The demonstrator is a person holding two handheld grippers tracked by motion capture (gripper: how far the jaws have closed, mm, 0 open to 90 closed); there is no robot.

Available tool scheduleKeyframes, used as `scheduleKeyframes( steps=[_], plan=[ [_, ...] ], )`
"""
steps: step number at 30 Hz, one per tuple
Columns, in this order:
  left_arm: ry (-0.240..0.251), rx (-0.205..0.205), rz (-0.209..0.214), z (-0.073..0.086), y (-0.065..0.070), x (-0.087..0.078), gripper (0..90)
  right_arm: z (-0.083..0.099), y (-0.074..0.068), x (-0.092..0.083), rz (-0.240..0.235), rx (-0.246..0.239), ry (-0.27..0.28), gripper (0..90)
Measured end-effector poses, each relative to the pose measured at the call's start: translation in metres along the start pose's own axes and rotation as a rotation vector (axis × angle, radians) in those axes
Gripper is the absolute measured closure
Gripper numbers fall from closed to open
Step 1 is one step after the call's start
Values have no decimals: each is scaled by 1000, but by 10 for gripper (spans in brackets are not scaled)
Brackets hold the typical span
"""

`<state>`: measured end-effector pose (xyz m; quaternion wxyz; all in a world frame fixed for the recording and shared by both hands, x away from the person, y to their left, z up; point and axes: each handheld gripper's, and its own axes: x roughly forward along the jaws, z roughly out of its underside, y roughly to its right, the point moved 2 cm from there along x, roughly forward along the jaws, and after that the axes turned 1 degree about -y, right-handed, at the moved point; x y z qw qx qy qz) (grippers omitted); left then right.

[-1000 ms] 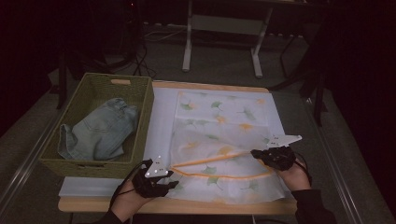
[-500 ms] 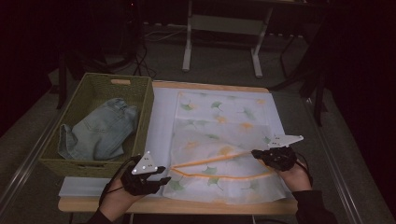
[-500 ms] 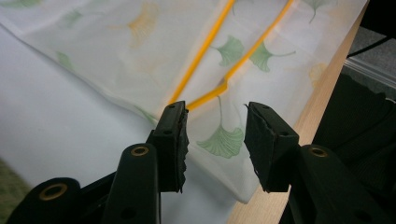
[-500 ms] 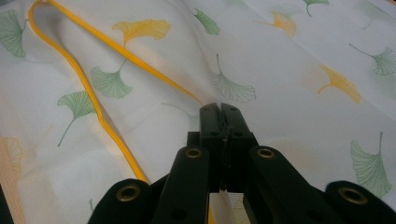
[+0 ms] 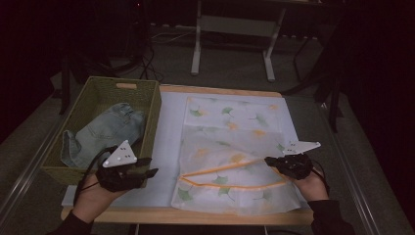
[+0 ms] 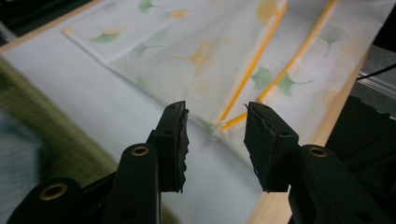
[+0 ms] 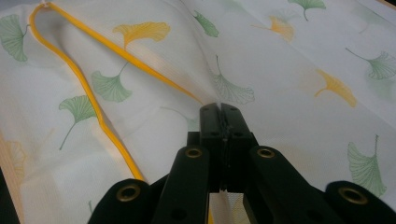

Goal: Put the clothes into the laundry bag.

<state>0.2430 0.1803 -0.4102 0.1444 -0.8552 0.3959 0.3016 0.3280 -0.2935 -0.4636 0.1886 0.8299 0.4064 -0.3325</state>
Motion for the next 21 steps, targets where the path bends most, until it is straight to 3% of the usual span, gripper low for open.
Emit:
scheduleKeyframes(
  steps=[8, 15, 21],
  plan=[
    [0, -24, -72, 1, -26, -23, 592, -2, 0, 0, 2, -4, 3, 895],
    [-11, -70, -156, 6, -66, -45, 592, -3, -2, 2, 0, -10, -3, 894],
    [-41, -133, -212, 14, -101, -46, 590, -2, -3, 5, -3, -12, -2, 895]
  ],
)
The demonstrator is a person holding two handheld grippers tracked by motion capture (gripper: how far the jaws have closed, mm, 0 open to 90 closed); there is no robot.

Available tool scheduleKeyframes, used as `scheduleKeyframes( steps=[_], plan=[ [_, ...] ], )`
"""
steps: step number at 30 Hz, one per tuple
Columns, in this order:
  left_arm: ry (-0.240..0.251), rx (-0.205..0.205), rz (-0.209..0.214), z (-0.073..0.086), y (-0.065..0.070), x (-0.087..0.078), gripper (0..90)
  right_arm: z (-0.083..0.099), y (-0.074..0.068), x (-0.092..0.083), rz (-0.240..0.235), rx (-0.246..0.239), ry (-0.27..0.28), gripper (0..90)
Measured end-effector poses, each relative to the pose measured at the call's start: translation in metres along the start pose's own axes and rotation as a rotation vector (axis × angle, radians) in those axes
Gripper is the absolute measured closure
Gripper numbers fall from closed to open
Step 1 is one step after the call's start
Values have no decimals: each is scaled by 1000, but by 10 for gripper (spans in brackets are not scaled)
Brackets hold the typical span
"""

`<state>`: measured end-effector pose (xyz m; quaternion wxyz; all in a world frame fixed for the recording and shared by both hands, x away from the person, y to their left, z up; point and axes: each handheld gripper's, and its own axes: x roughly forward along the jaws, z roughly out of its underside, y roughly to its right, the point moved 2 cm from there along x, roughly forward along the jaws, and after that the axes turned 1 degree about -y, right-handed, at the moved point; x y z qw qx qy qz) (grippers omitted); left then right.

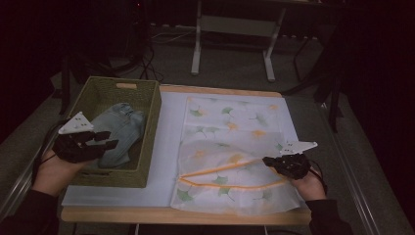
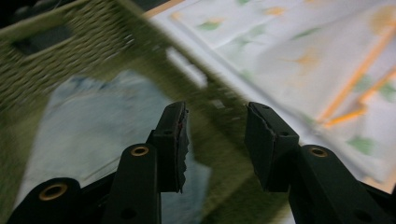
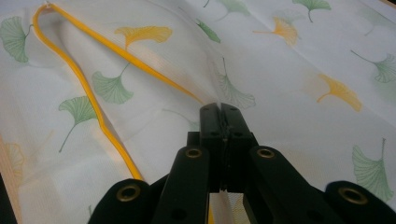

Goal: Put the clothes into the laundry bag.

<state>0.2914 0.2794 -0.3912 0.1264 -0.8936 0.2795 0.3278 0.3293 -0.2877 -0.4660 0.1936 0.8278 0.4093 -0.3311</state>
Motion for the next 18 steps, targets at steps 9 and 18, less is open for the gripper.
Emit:
scheduleKeyframes(
  steps=[9, 18],
  plan=[
    [-50, -69, -64, 8, -42, 16, 471, 3, 1, 2, -6, 6, -5, 894],
    [-74, -115, -59, 7, -74, 36, 374, 3, 0, 6, -10, 12, -6, 894]
  ],
)
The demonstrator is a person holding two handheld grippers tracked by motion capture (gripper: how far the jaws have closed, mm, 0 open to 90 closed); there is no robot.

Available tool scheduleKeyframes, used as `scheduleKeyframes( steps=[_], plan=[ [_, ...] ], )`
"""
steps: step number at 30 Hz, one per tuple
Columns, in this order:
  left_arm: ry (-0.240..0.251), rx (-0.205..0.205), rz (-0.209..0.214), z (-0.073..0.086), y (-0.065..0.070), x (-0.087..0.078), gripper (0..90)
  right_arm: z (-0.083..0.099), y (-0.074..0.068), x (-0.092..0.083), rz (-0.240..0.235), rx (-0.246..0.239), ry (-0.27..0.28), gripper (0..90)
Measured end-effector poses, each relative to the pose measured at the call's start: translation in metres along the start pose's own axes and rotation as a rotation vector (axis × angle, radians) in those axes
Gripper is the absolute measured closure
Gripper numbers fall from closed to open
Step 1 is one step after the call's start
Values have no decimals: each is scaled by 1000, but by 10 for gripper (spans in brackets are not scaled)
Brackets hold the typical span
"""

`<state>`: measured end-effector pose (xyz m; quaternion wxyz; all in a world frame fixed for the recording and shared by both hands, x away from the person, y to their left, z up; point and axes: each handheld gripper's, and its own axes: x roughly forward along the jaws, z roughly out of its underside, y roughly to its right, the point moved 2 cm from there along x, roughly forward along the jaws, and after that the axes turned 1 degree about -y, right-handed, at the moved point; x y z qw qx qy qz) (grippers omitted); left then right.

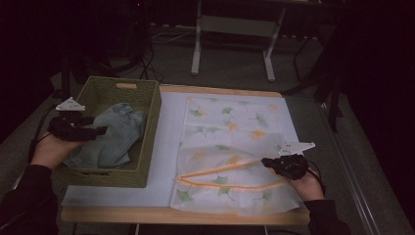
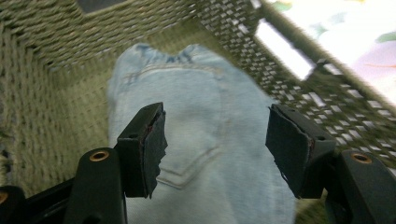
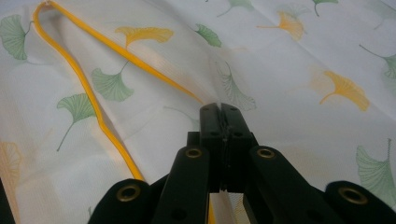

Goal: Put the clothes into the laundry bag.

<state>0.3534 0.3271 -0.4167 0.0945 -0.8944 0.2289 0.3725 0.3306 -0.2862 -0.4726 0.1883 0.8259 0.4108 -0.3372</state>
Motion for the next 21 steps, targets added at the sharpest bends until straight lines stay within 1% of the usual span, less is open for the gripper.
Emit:
scheduleKeyframes(
  steps=[3, 5, 6, 7, 8, 9, 10, 11, 12, 14, 15, 16, 17, 18, 19, 21],
  plan=[
    [-13, -6, 10, -1, -7, 8, 356, 1, 0, 1, 1, 2, -5, 894],
    [-33, 0, 4, -1, -12, 14, 338, 2, 0, 1, 3, 6, -9, 894],
    [-33, 0, 4, -1, -12, 14, 307, 2, 0, 2, 1, 8, -9, 894],
    [-35, -2, 4, -1, -16, 16, 294, 2, -1, 2, 2, 13, -11, 894],
    [-42, -6, -10, -1, -21, 20, 266, 2, -1, 3, 3, 13, -11, 894],
    [-51, -14, -12, -1, -23, 23, 242, 2, -1, 3, 2, 14, -14, 894],
    [-62, -3, -18, 0, -26, 26, 233, 1, -2, 3, 4, 16, -16, 894],
    [-62, -3, -18, 0, -26, 26, 200, 1, -2, 4, 6, 19, -16, 894],
    [-78, -4, -21, 0, -29, 32, 172, 0, -3, 4, 7, 16, -19, 894],
    [-103, 0, 1, 0, -32, 40, 126, -1, -4, 5, 10, 17, -23, 894],
    [-125, 4, 9, 0, -33, 44, 103, -2, -5, 5, 8, 21, -23, 894],
    [-135, 19, 12, 0, -33, 48, 89, -3, -6, 6, 10, 19, -23, 894],
    [-135, 19, 12, 0, -33, 48, 84, -3, -6, 6, 10, 19, -23, 894],
    [-140, 32, 13, 0, -34, 52, 84, -4, -7, 6, 11, 19, -24, 894],
    [-151, 28, 14, 1, -37, 57, 84, -5, -8, 6, 11, 17, -25, 894],
    [-206, 24, 10, 5, -39, 66, 83, -6, -9, 7, 12, 14, -29, 894]
  ],
)
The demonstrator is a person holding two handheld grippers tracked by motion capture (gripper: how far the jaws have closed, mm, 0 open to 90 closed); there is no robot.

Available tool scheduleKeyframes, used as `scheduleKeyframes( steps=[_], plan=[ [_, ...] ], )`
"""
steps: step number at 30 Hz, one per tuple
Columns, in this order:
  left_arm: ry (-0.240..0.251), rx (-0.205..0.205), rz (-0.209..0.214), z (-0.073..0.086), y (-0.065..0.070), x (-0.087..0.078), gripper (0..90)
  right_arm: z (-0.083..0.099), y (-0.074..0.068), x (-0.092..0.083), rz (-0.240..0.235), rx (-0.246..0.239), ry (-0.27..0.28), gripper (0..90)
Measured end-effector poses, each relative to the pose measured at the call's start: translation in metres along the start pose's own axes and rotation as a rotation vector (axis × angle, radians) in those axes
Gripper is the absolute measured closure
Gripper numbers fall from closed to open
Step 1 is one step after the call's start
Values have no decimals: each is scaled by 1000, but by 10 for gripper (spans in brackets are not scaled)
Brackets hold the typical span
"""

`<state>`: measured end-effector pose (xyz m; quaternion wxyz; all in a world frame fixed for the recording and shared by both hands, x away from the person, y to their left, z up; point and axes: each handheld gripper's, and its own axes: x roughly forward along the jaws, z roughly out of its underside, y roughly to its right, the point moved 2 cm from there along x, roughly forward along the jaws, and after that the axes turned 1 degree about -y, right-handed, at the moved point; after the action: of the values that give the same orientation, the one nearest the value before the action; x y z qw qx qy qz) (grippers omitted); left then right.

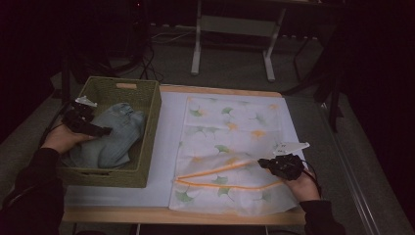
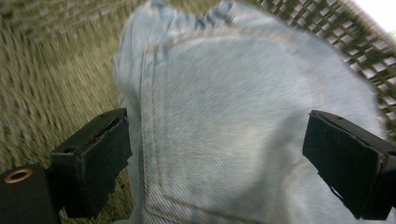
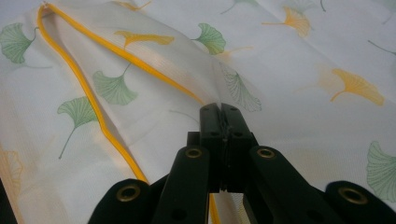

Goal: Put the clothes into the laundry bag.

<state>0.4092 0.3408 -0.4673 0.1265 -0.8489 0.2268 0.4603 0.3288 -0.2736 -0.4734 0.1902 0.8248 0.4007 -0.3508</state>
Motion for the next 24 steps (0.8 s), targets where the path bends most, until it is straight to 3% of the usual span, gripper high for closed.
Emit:
scheduleKeyframes(
  steps=[2, 3, 5, 10, 14, 15, 16, 19, 22, 24],
  plan=[
    [-24, 2, 3, 2, 0, 5, 70, 0, 0, 0, 0, 1, -2, 894],
    [-79, 36, 7, 4, 3, 13, 59, 0, 0, 0, -1, 1, -3, 894],
    [-112, 66, 36, 3, 8, 17, 60, 0, 1, -1, -1, 1, -4, 894],
    [-211, 102, 65, 8, 21, 34, 53, 2, 1, 0, -5, 2, -1, 894],
    [-262, 132, 68, 11, 28, 44, 81, 3, 0, 0, -6, 2, -5, 894],
    [-293, 179, 30, 12, 33, 47, 81, 4, 1, 0, -6, 1, -4, 894],
    [-308, 199, 9, 12, 35, 47, 282, 5, 1, -1, -6, 2, -3, 894],
    [-313, 224, 13, 10, 37, 41, 714, 5, 2, -1, -5, 3, -3, 894],
    [-292, 218, 23, 9, 37, 34, 770, 5, 1, -1, -5, 3, -2, 894],
    [-245, 198, 44, 9, 36, 24, 778, 4, 1, -2, -5, -2, -2, 894]
  ],
)
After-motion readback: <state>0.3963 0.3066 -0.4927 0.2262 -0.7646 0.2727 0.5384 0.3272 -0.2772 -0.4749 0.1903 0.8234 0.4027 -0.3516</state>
